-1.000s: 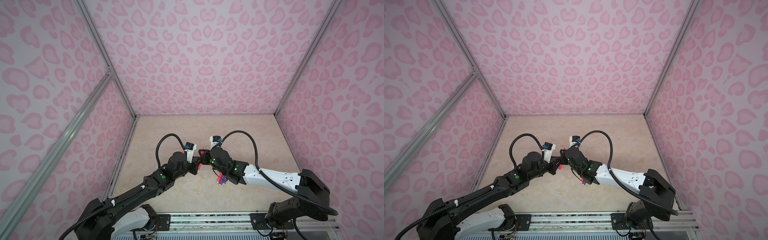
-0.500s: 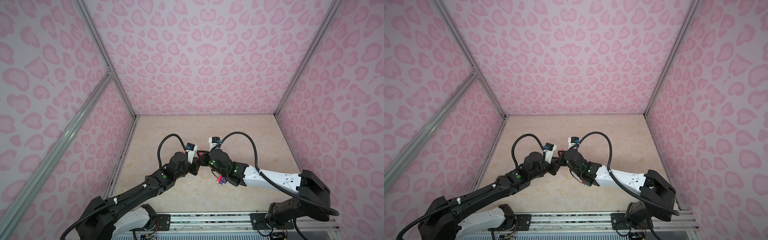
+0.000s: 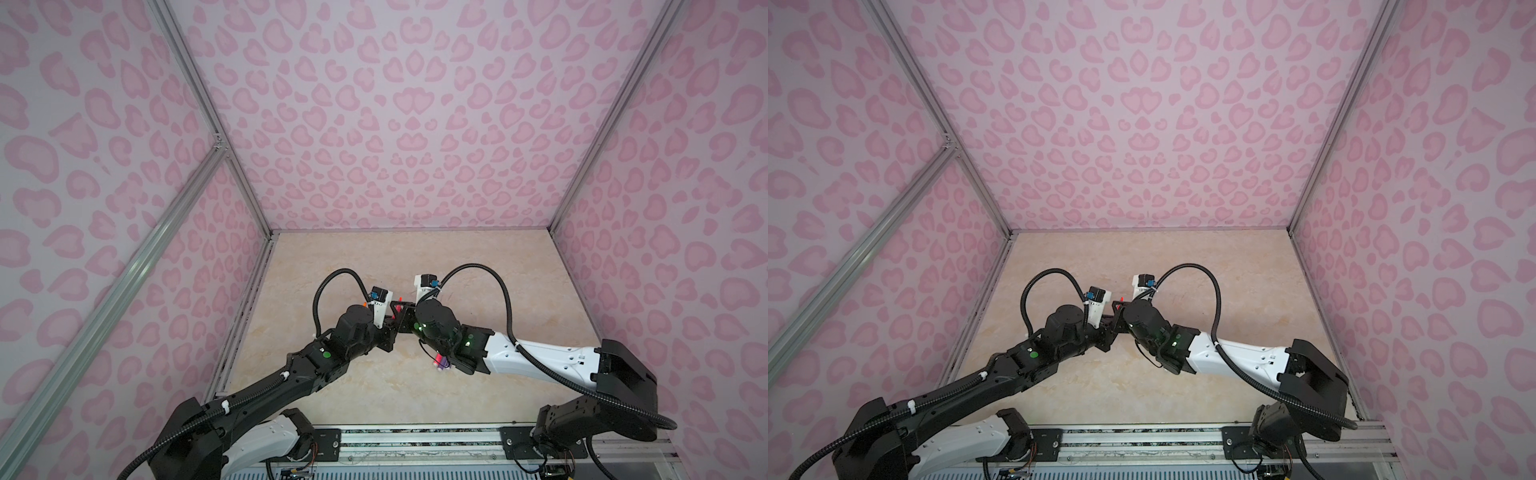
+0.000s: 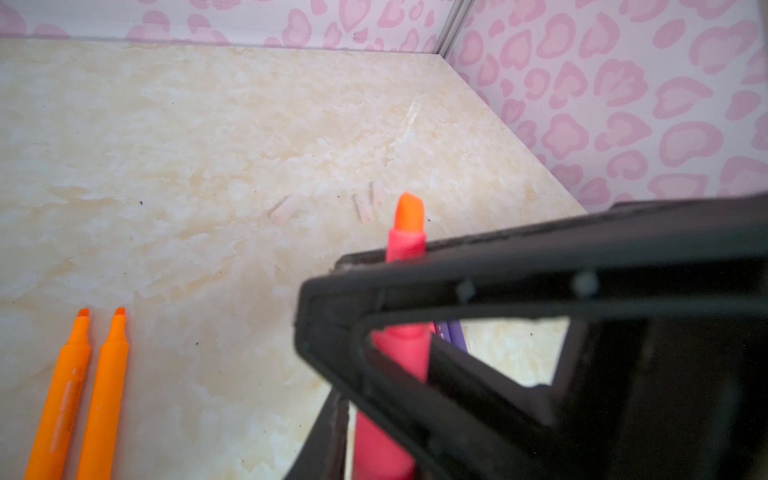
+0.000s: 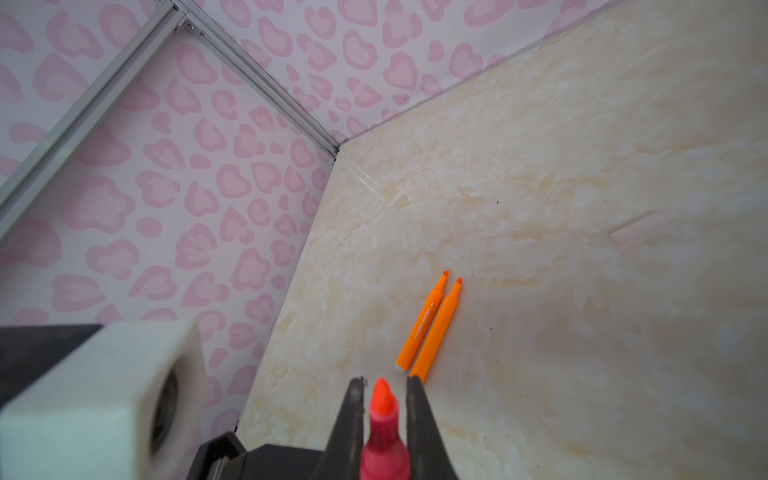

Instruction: Insert the pens into the pen caps

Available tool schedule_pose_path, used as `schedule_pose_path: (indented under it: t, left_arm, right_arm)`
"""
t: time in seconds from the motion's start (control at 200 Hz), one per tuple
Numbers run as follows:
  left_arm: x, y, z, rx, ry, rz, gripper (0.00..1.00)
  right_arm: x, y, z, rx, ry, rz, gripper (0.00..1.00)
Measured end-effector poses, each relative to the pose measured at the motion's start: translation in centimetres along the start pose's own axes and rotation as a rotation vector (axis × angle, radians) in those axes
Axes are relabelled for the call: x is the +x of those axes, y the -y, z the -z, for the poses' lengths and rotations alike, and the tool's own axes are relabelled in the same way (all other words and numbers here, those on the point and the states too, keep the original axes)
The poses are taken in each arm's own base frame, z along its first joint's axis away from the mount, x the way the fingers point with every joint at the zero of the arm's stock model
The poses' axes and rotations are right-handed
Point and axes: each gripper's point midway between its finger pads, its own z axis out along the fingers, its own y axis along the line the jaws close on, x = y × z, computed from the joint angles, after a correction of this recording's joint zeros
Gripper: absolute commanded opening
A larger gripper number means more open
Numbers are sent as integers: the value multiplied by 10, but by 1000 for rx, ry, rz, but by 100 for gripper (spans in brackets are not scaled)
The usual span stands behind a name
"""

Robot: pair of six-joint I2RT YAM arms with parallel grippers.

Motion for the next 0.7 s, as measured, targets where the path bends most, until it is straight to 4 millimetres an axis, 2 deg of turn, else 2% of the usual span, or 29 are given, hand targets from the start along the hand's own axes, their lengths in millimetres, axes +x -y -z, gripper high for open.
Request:
schedule_pose_path:
  t: [0.335, 0.56, 0.605, 0.655, 0.7]
  left_arm:
    - [-1, -1, 4, -3, 13, -1, 29]
    - [-1, 1, 4, 6, 10, -5, 7]
    - [-1, 1, 4, 6, 10, -4, 4]
    - [-1, 1, 4, 6, 10, -1, 3]
    - [-1, 1, 4, 6, 11, -1, 4]
  right_arm:
    - [1, 7, -4, 54, 4, 18, 0]
    - [3, 8, -5, 58, -3, 31, 0]
    - [3, 8, -5, 58, -4, 33, 10]
    - [3, 8, -5, 58, -4, 33, 29]
    - [4, 8, -5, 59, -4, 33, 42]
